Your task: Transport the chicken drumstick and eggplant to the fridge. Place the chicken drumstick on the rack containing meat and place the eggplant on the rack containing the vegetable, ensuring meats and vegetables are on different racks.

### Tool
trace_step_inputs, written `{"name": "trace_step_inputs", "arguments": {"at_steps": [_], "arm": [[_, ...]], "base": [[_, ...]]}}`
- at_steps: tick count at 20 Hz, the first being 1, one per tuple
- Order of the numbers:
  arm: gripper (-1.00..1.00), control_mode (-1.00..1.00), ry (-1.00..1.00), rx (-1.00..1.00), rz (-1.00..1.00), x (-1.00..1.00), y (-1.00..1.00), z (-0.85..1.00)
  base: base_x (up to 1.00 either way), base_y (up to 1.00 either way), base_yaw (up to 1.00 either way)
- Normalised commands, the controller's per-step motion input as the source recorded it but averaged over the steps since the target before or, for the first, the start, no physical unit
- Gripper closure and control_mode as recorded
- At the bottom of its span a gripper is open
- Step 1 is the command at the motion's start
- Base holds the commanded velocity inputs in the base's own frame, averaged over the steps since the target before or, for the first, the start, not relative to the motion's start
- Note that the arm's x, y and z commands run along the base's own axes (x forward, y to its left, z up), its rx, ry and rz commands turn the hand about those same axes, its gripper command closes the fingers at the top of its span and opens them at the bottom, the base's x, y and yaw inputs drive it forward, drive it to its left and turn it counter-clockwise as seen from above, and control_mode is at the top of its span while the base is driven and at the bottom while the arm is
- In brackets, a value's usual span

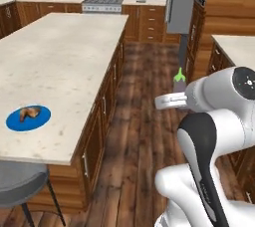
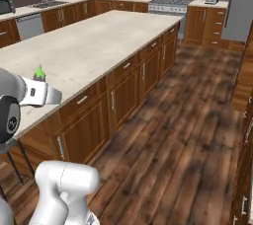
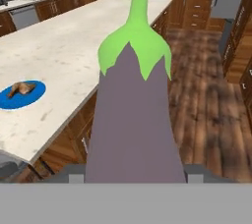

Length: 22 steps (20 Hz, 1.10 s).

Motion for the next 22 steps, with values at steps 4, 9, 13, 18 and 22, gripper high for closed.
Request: {"name": "trace_step_inputs", "arguments": {"at_steps": [4,9,13,18,22], "arm": [[1.00,1.00,0.00,0.00,0.00,0.00,0.00,0.00],[1.00,1.00,0.00,0.00,0.00,0.00,0.00,0.00],[1.00,1.00,0.00,0.00,0.00,0.00,0.00,0.00],[1.00,1.00,0.00,0.00,0.00,0.00,0.00,0.00],[1.00,1.00,0.00,0.00,0.00,0.00,0.00,0.00]], "base": [[1.00,-0.56,0.00],[1.00,-0.24,-0.08],[1.00,-0.06,-0.26],[1.00,0.00,-0.41],[1.00,0.00,-0.33]]}}
